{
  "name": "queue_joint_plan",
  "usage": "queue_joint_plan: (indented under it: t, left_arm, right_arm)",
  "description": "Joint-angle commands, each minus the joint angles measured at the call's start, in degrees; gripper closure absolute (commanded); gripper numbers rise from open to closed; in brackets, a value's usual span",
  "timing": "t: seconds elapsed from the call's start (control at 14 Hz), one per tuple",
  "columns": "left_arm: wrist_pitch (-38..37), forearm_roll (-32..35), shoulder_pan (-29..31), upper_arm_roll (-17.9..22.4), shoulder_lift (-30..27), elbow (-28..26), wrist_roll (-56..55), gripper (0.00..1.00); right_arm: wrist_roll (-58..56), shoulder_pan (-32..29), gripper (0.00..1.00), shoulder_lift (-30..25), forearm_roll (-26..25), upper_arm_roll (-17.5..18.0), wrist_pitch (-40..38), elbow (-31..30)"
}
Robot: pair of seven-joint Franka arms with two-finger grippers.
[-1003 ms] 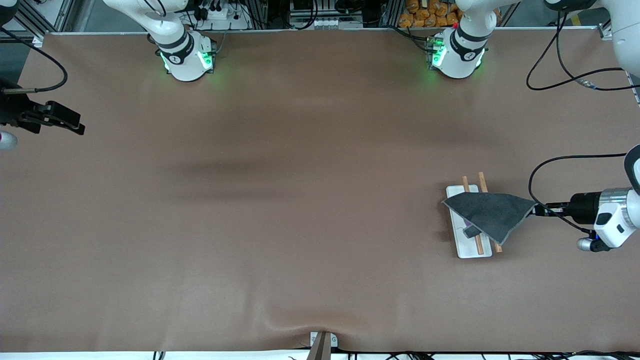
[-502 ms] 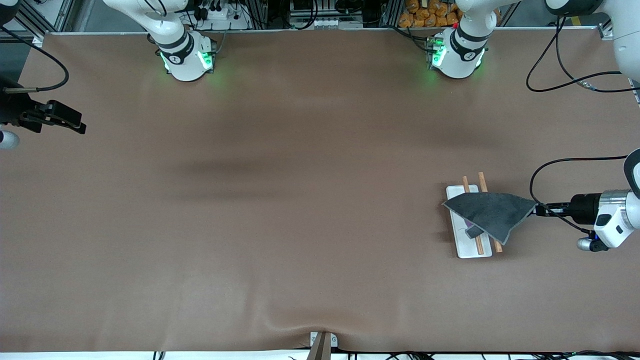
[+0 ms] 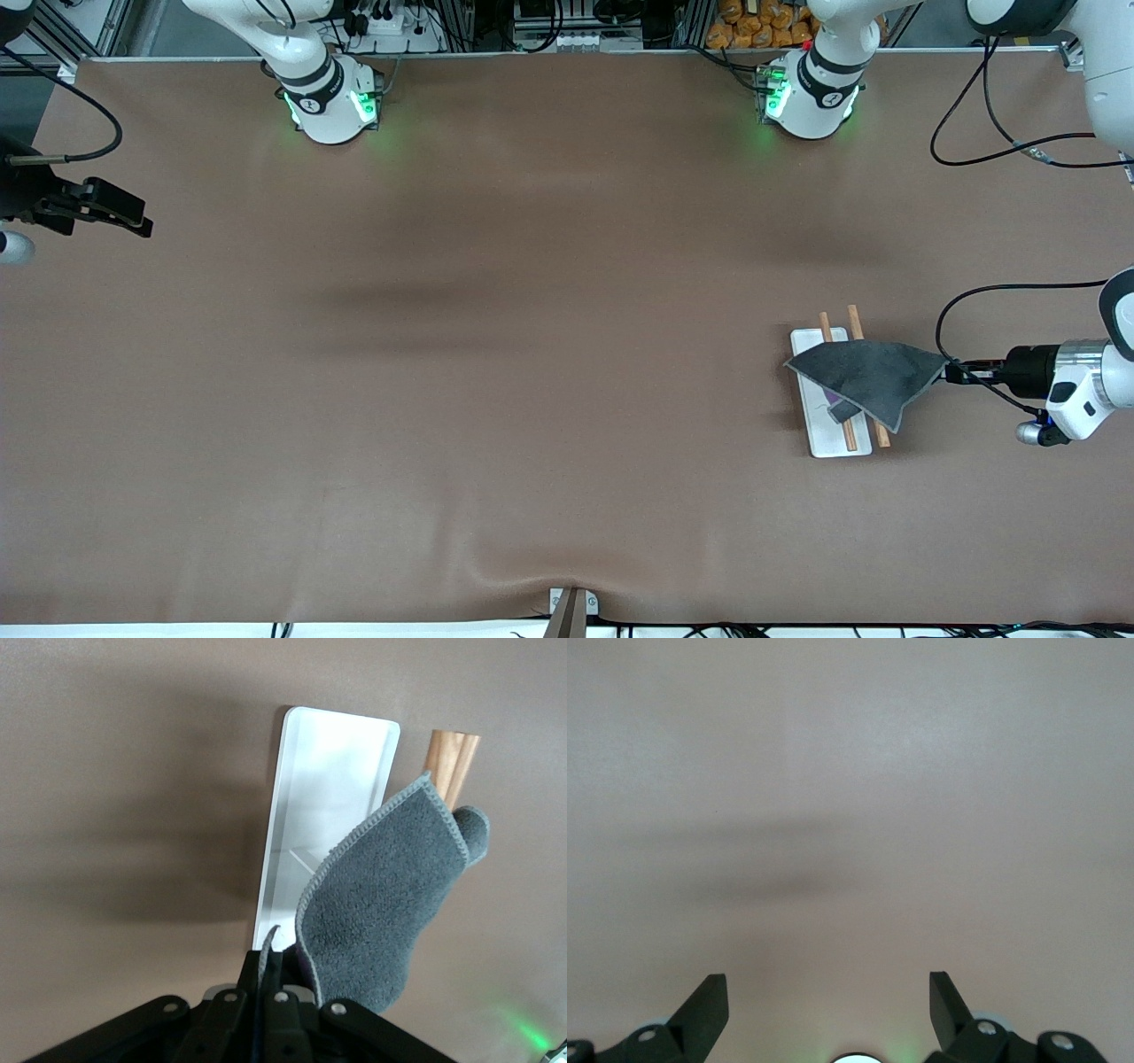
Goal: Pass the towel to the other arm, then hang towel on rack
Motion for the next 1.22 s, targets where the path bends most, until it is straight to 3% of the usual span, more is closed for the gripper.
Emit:
queue_joint_plan:
  t: [0.0, 0.65, 1.15]
  left_arm:
    - [0.1, 0.8, 0.5, -0.5, 0.8, 0.5, 1.0, 0.00]
    - [0.3, 2.2, 4.2, -0.2, -0.9, 1.0, 6.4, 0.00]
    - [0.1, 16.9, -2.0, -1.2, -13.4, 1.0, 2.0, 0.00]
  right_arm:
    - [1.0, 0.3, 0.00, 0.5, -0.3, -0.2, -1.0, 1.4]
    - [1.0, 0.2, 0.00, 0.5, -0.2, -0.2, -1.1, 1.3]
    - [0.9, 0.0, 0.00, 0.5, -0.2, -0.2, -1.2, 1.2]
